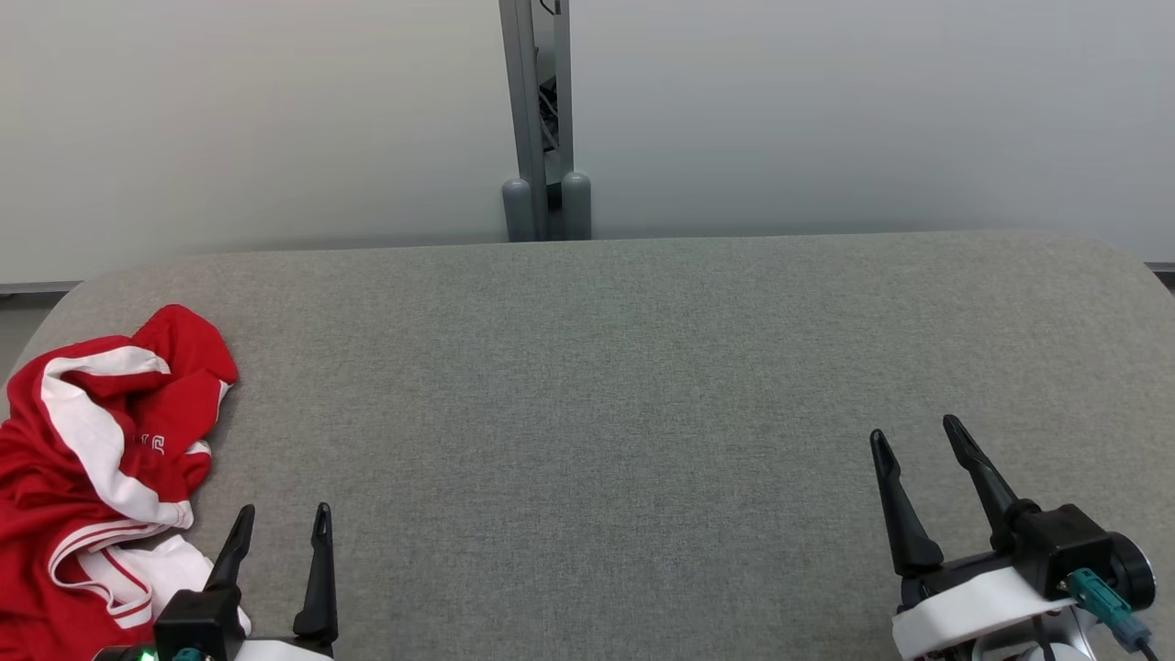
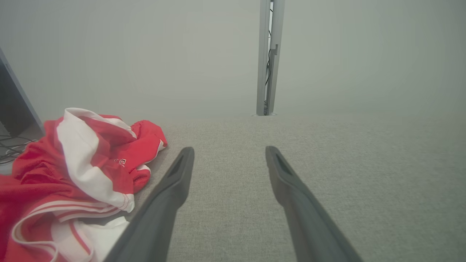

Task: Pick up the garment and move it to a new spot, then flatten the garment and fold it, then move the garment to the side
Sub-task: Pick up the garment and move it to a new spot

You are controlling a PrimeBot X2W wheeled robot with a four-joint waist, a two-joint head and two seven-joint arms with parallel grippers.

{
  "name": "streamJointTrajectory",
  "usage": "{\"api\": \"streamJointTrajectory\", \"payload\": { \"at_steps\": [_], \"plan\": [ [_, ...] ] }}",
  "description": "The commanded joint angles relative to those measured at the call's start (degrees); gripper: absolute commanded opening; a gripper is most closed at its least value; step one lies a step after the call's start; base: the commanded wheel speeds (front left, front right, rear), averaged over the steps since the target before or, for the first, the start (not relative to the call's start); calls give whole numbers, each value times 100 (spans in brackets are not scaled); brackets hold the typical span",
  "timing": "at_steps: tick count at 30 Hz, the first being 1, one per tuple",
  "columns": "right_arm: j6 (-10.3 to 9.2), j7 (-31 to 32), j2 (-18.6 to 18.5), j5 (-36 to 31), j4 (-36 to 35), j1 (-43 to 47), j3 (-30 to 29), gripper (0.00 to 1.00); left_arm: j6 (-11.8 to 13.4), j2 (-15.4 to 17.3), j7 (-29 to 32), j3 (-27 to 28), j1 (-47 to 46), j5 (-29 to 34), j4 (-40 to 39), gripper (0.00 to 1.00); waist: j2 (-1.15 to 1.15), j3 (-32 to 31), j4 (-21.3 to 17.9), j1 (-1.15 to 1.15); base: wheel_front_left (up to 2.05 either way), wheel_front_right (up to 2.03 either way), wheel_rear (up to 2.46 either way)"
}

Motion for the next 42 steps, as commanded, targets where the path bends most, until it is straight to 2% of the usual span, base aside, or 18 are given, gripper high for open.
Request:
{"api": "streamJointTrajectory", "payload": {
  "at_steps": [1, 7, 19, 25, 32, 38, 42],
  "plan": [
    [10, -42, -48, 20, 4, 54, -27, 100, -2, 20, -28, -4, 8, -23, 5, 100, 0, -5, 38, 0, 0, 0, 0],
    [10, -42, -43, 61, 10, 93, -36, 100, -4, 34, -22, -26, -11, -5, -28, 100, 0, -22, 409, 0, 0, 0, 0],
    [6, -41, -44, 375, 40, 97, 9, 100, -1, 121, -22, 0, 57, -76, -82, 100, 0, 10, 1749, 0, 0, 0, 0],
    [6, -36, -45, 393, 84, 64, 64, 100, 22, 139, -22, 7, 107, -111, -111, 100, 0, 25, 2141, 0, 0, 0, 0],
    [6, -36, -46, 426, 124, 8, 102, 100, 59, 178, -22, 38, 128, -160, -172, 100, 0, 39, 2135, 0, 0, 0, 0],
    [6, -36, -44, 429, 119, -37, 102, 100, 15, 298, 84, 67, -93, -225, -306, 100, 0, 109, 1857, 0, 0, 0, 0],
    [6, -36, -45, 376, 97, -91, 69, 100, -60, 494, 375, 143, -453, -308, -500, 100, 0, 244, 1617, 0, 0, 0, 0]
  ]
}}
